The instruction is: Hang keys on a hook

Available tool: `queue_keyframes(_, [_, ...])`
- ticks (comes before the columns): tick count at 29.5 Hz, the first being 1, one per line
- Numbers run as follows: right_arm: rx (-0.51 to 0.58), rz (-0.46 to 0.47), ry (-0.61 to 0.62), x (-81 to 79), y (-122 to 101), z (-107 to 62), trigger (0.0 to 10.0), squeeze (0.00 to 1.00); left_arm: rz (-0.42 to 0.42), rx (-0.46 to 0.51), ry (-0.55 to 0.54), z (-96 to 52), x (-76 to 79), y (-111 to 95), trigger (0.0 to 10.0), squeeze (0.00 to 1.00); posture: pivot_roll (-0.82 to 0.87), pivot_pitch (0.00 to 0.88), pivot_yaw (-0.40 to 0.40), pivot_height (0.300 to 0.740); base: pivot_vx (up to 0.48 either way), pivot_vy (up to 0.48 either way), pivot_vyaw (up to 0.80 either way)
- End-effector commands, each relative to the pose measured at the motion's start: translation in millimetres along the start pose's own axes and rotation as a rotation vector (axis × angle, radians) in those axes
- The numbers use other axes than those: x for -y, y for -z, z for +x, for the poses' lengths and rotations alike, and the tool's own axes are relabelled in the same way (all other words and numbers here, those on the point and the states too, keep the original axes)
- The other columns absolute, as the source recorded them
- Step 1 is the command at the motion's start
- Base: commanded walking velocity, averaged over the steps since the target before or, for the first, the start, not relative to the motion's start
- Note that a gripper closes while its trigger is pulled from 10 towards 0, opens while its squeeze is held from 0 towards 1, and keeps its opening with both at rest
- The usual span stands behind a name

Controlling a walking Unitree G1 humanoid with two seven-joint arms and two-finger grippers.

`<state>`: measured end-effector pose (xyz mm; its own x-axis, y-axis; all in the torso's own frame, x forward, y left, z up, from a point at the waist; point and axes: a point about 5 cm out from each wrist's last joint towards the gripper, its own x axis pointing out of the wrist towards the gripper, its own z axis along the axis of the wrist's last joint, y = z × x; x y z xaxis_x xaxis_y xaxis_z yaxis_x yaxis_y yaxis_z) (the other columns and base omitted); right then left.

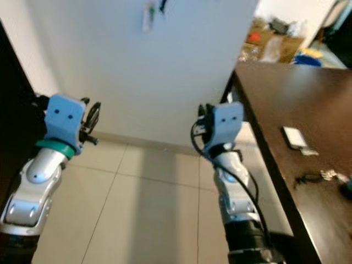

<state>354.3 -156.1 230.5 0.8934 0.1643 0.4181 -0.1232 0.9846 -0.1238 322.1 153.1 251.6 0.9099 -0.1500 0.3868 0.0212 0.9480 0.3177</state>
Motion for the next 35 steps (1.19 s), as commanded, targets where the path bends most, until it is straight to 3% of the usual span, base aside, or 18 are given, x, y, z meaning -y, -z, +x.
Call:
queue_keyframes(1, [-0.009,0.0,0.02,6.2,1.4,-1.9,10.0,0.0,-0.022,-0.001,0.021,-0.3,4.6,-1.0,10.0,0.0,0.07,0.065,0.04,0.74,0.0,0.0,-0.8])
queue_keyframes(35, [0.0,0.003,0.016,3.3,0.4,1.3,10.0,0.0,-0.038,-0.017,0.027,2.1,3.0,0.3,10.0,0.0,0.07,0.059,0.045,0.74,0.0,0.0,-0.8])
